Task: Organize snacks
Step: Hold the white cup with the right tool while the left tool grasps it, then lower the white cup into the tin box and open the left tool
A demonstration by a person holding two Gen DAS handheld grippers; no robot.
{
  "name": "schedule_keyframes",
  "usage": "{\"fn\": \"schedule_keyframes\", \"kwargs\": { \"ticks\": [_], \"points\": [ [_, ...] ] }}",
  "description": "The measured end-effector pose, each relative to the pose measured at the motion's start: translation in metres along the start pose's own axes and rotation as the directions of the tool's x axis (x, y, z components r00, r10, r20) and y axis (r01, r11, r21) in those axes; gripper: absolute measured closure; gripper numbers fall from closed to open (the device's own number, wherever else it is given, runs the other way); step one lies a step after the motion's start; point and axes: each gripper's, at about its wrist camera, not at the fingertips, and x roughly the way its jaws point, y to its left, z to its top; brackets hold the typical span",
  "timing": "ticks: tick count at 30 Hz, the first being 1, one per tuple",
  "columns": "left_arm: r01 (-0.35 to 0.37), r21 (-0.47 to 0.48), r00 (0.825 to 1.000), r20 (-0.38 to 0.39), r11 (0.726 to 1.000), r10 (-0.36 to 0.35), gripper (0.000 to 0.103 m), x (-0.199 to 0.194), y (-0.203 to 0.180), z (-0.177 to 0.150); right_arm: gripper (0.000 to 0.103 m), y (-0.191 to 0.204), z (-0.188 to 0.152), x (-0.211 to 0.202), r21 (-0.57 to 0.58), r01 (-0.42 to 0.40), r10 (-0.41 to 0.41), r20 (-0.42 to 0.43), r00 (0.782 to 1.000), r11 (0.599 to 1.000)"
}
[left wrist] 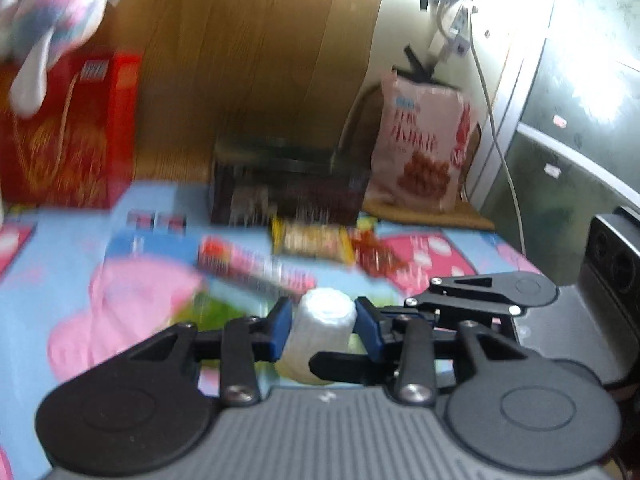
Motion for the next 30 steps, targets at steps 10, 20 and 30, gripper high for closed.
{"fn": "schedule_keyframes", "kwargs": {
  "ticks": [10, 20, 30],
  "points": [
    [-0.073, 0.011, 0.987, 0.142, 0.997, 0.071, 0.057, 0.110, -0.002, 0.129, 0.069, -0.103, 0.080, 0.050, -0.069, 0.282, -0.275, 0.097, 0.957, 0.957],
    [-0.094, -0.140, 0.988, 0.110, 0.986, 0.110, 0.037, 0.114, 0.036, 0.108, 0.065, -0.176, 0.052, 0.037, 0.183, 0.334, -0.343, 0.019, 0.939, 0.925],
    [-0.243, -0.203, 0.969, -0.009, 0.949, 0.246, 0.036, 0.093, 0.075, 0.038, 0.063, -0.220, -0.016, 0.017, 0.503, 0.327, -0.299, -0.139, 0.944, 0.800]
  ]
}}
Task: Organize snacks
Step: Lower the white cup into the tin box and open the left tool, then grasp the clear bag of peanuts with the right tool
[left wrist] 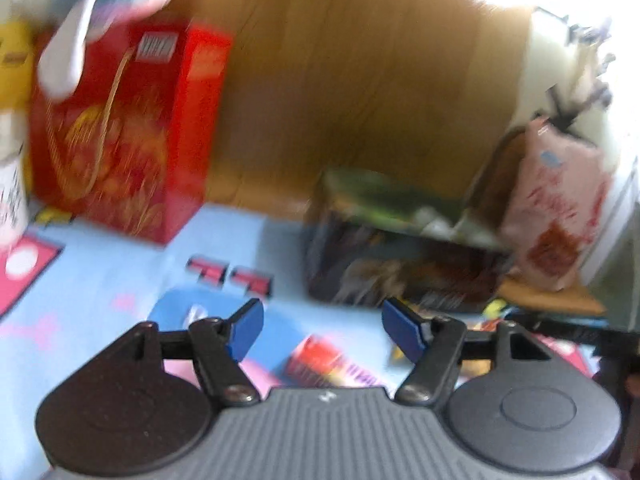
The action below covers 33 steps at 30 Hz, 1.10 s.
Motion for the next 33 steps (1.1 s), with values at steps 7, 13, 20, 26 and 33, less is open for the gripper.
{"fn": "schedule_keyframes", "kwargs": {
  "ticks": [7, 13, 20, 26, 33],
  "points": [
    [-0.013, 0.025, 0.998, -0.058, 1.000, 0.014, 0.035, 0.019, -0.004, -0.019, 0.050, 0.032, 0.001, 0.037, -0.011, -0.044, 0.043, -0.046, 0.998, 0.999],
    [0.073, 0.023, 0.993, -0.098, 0.997, -0.070, 0.037, 0.004, -0.008, -0.032, 0.075, 0.077, -0.015, 0.035, -0.133, -0.190, 0.170, -0.145, 0.975, 0.973],
    [0.127, 0.115, 0.988, -0.100, 0.985, -0.115, 0.038, -0.038, -0.024, -0.061, 0.074, 0.111, -0.055, -0.004, -0.215, -0.274, 0.239, -0.175, 0.955, 0.937],
    [0.113, 0.063, 0.994, 0.004, 0.992, -0.113, 0.036, -0.079, 0.002, -0.063, 0.073, 0.105, -0.064, -0.041, -0.179, -0.294, 0.274, -0.125, 0.954, 0.939],
    [0.045, -0.069, 0.999, -0.009, 0.997, -0.046, 0.038, -0.067, 0.037, -0.065, 0.062, 0.111, -0.048, -0.043, -0.191, -0.221, 0.211, -0.072, 0.975, 0.956]
  ]
}}
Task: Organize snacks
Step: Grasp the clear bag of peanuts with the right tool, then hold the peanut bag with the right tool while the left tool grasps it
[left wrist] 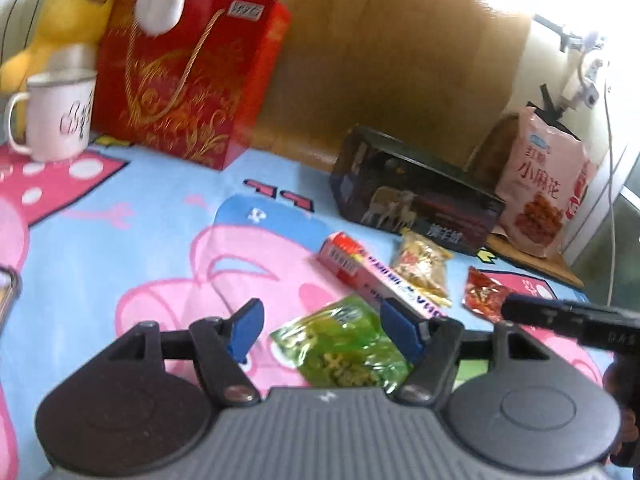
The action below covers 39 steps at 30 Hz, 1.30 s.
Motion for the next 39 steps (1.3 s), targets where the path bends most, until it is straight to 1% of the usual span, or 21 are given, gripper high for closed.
{"fn": "schedule_keyframes", "kwargs": {
  "ticks": [2, 4, 6, 9, 10, 11, 12, 14, 16, 17, 18, 20, 23, 26, 28, 30, 31, 33, 35, 36, 39],
  "points": [
    [-0.005, 0.009, 1.000, 0.005, 1.000, 0.005, 0.038, 0.003, -0.001, -0.002, 0.060, 0.006, 0.005, 0.007, -0.019, 0.009, -0.009, -0.001, 1.000, 1.000],
    [0.005, 0.005, 1.000, 0.015, 1.000, -0.005, 0.038, 0.002, 0.000, -0.001, 0.052, 0.012, 0.010, 0.018, -0.053, 0.021, -0.022, -0.008, 1.000, 0.998],
    [0.017, -0.002, 1.000, 0.022, 1.000, -0.017, 0.038, 0.001, 0.003, -0.002, 0.041, 0.013, 0.016, 0.034, -0.064, 0.074, -0.076, -0.023, 0.997, 0.995],
    [0.034, -0.013, 0.999, 0.020, 0.999, -0.034, 0.037, 0.002, 0.006, -0.003, 0.030, 0.004, 0.028, 0.068, -0.021, 0.167, -0.168, -0.095, 0.981, 0.986],
    [0.038, -0.015, 0.999, 0.020, 0.999, -0.038, 0.037, 0.003, 0.006, -0.003, 0.028, 0.001, 0.031, 0.079, -0.004, 0.186, -0.185, -0.124, 0.975, 0.982],
    [0.043, -0.016, 0.999, 0.020, 0.999, -0.042, 0.036, 0.002, 0.006, -0.003, 0.025, -0.001, 0.033, 0.089, 0.009, 0.194, -0.190, -0.155, 0.969, 0.981],
    [0.046, -0.017, 0.999, 0.020, 0.999, -0.046, 0.036, 0.002, 0.006, -0.003, 0.020, 0.001, 0.035, 0.096, -0.004, 0.198, -0.196, -0.152, 0.969, 0.980],
    [0.053, -0.017, 0.998, 0.022, 0.998, -0.053, 0.036, 0.001, 0.006, -0.003, 0.019, 0.010, 0.036, 0.107, -0.058, 0.196, -0.203, -0.174, 0.964, 0.979],
    [0.059, -0.016, 0.998, 0.023, 0.998, -0.059, 0.036, 0.001, 0.006, -0.004, 0.025, 0.020, 0.034, 0.112, -0.137, 0.198, -0.220, -0.173, 0.960, 0.971],
    [0.061, -0.015, 0.998, 0.024, 0.998, -0.061, 0.036, 0.000, 0.006, -0.004, 0.036, 0.023, 0.033, 0.112, -0.160, 0.179, -0.205, -0.170, 0.964, 0.971],
    [0.063, -0.015, 0.998, 0.025, 0.998, -0.062, 0.036, 0.000, 0.006, -0.004, 0.039, 0.023, 0.033, 0.111, -0.173, 0.174, -0.203, -0.163, 0.966, 0.969],
    [0.065, -0.017, 0.998, 0.027, 0.998, -0.064, 0.036, 0.000, 0.006, -0.004, 0.044, 0.024, 0.030, 0.105, -0.188, 0.176, -0.205, -0.151, 0.967, 0.966],
    [0.068, -0.023, 0.997, 0.032, 0.997, -0.068, 0.036, -0.001, 0.007, -0.004, 0.048, 0.021, 0.026, 0.091, -0.156, 0.181, -0.200, -0.116, 0.973, 0.971],
    [0.074, -0.039, 0.996, 0.043, 0.997, -0.072, 0.035, -0.003, 0.010, -0.003, 0.048, 0.022, 0.022, 0.061, -0.116, 0.186, -0.191, -0.032, 0.981, 0.976],
    [0.077, -0.052, 0.996, 0.052, 0.996, -0.074, 0.035, -0.005, 0.012, -0.003, 0.048, 0.028, 0.021, 0.037, -0.107, 0.155, -0.153, 0.028, 0.988, 0.982],
    [0.082, -0.067, 0.995, 0.065, 0.994, -0.078, 0.035, -0.007, 0.015, -0.002, 0.048, 0.037, 0.018, 0.017, -0.124, 0.093, -0.087, 0.054, 0.995, 0.988],
    [0.085, -0.073, 0.994, 0.072, 0.994, -0.079, 0.035, -0.008, 0.016, -0.002, 0.048, 0.042, 0.014, 0.009, -0.140, 0.056, -0.049, 0.056, 0.997, 0.989],
    [0.091, -0.081, 0.993, 0.084, 0.993, -0.084, 0.034, -0.010, 0.018, -0.002, 0.047, 0.055, 0.006, -0.001, -0.208, -0.054, 0.057, 0.010, 0.998, 0.977],
    [0.097, -0.081, 0.992, 0.089, 0.992, -0.090, 0.034, -0.012, 0.018, -0.002, 0.047, 0.070, -0.008, -0.007, -0.304, -0.161, 0.147, -0.068, 0.987, 0.939],
    [0.097, -0.078, 0.992, 0.093, 0.992, -0.089, 0.034, -0.012, 0.018, -0.002, 0.047, 0.078, -0.015, -0.008, -0.356, -0.200, 0.170, -0.114, 0.979, 0.913],
    [0.086, -0.058, 0.992, 0.093, 0.995, -0.080, 0.033, -0.012, 0.014, -0.003, 0.046, 0.099, -0.038, -0.001, -0.486, -0.284, 0.182, -0.247, 0.952, 0.826]
  ]
}}
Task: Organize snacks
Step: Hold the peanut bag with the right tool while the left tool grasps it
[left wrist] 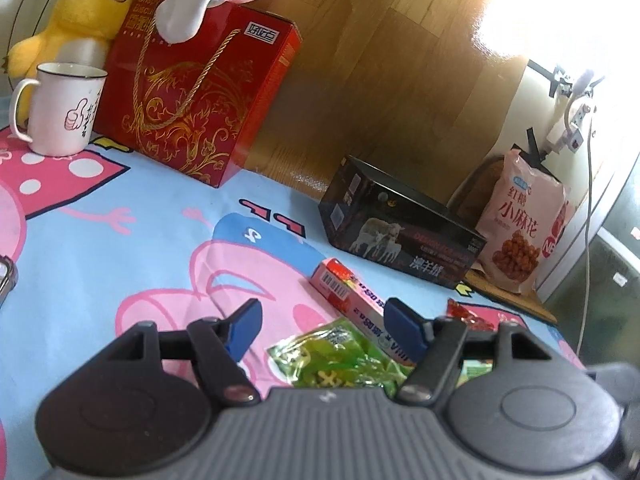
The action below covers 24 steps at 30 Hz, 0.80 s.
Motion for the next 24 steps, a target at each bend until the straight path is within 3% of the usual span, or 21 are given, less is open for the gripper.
{"fn": "schedule_keyframes", "kwargs": {
  "ticks": [2, 5, 11, 14, 17, 24],
  "points": [
    [-0.002, 0.015, 1.000, -0.005, 1.000, 0.002, 0.032, 0.001, -0.002, -0.001, 0.046, 0.011, -0.005, 0.006, -0.075, 0.011, -0.013, -0.033, 0.999, 0.997],
    [-0.010, 0.038, 1.000, -0.007, 0.999, 0.010, 0.032, 0.001, -0.006, -0.003, 0.037, 0.018, -0.010, 0.004, -0.139, 0.095, -0.098, -0.009, 0.995, 0.986],
    [-0.017, 0.046, 1.000, -0.014, 0.999, 0.017, 0.032, -0.001, -0.007, -0.005, 0.037, 0.006, -0.016, -0.029, -0.009, 0.217, -0.215, 0.075, 0.974, 0.976],
    [-0.002, 0.021, 1.000, -0.026, 1.000, 0.002, 0.032, -0.006, -0.005, -0.004, 0.037, 0.005, -0.024, -0.045, 0.067, 0.208, -0.214, 0.102, 0.971, 0.976],
    [0.043, -0.020, 0.998, -0.043, 0.999, -0.044, 0.032, -0.019, 0.000, -0.005, 0.037, 0.008, -0.035, -0.046, 0.128, 0.147, -0.161, 0.105, 0.981, 0.981],
    [0.117, -0.014, 0.984, -0.135, 0.993, -0.117, 0.035, -0.051, -0.005, -0.022, 0.037, 0.018, -0.044, -0.025, 0.133, 0.109, -0.119, 0.066, 0.991, 0.985]
  ]
}}
